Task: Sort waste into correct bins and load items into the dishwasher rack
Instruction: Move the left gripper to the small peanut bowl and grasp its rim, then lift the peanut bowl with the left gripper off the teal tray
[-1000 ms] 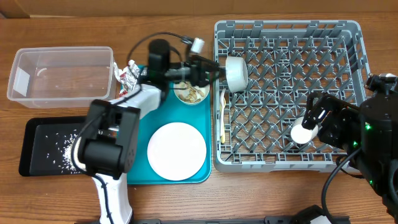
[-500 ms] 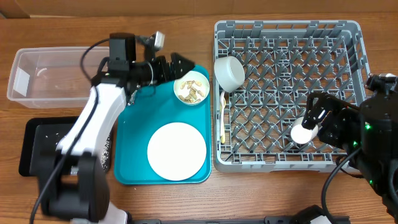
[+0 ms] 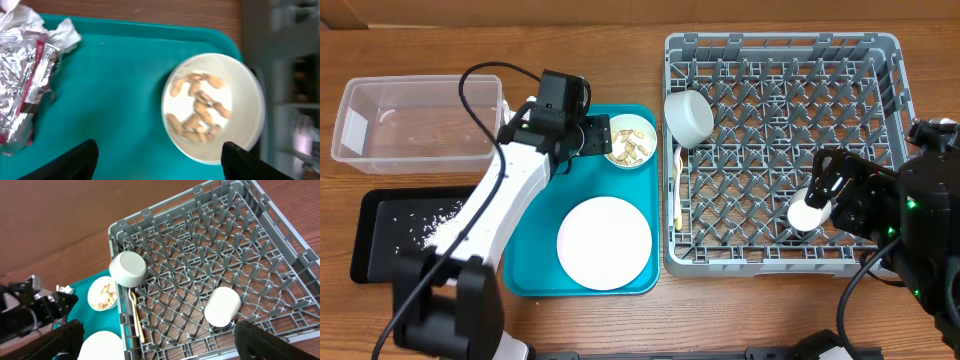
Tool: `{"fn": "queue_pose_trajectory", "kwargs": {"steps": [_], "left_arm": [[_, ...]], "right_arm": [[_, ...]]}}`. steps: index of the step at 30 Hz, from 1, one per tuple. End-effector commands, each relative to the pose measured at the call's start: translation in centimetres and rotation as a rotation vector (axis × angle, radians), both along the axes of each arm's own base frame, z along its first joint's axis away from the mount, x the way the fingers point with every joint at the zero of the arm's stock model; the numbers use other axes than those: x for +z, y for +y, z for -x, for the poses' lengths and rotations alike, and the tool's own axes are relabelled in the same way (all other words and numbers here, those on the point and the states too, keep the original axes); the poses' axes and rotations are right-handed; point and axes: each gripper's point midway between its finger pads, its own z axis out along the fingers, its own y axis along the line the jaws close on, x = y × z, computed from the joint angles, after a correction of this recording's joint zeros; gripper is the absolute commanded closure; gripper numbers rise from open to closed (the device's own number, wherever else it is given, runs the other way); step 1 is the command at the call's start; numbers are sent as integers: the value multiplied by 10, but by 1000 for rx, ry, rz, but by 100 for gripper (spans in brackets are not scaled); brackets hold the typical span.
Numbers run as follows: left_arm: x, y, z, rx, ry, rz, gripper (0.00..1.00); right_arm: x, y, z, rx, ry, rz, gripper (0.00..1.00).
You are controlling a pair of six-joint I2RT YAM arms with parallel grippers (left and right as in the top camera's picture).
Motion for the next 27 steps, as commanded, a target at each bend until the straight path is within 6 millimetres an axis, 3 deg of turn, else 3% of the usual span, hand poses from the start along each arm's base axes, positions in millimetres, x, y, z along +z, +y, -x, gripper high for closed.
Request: {"fn": "queue_pose_trajectory", "kwargs": {"steps": [1, 5, 10, 12, 17, 20, 24, 27], "left_arm": [[-17, 2, -10, 66, 15, 6, 20], [-36, -17, -17, 18, 35, 73, 25], [-62, -17, -15, 25, 90, 63, 39], [-68, -17, -14, 36, 106, 65, 40], [-67, -20, -14, 26, 105, 82, 44], [-67, -20, -14, 23, 107, 78, 51], [-70, -17, -9, 5, 122, 53, 71], [-74, -9, -4, 24, 145, 13, 73]], "right_arm": [[2, -1, 2, 0, -7, -6, 0], [1, -1, 3, 0, -4, -4, 0], [-1, -2, 5, 0, 7, 1, 0], [-1, -2, 5, 0, 7, 1, 0], [-1, -2, 5, 0, 8, 1, 0], [-1, -2, 5, 0, 8, 1, 0], [-1, -2, 5, 0, 10, 2, 0], [-2, -2, 6, 0, 14, 4, 0]]}}
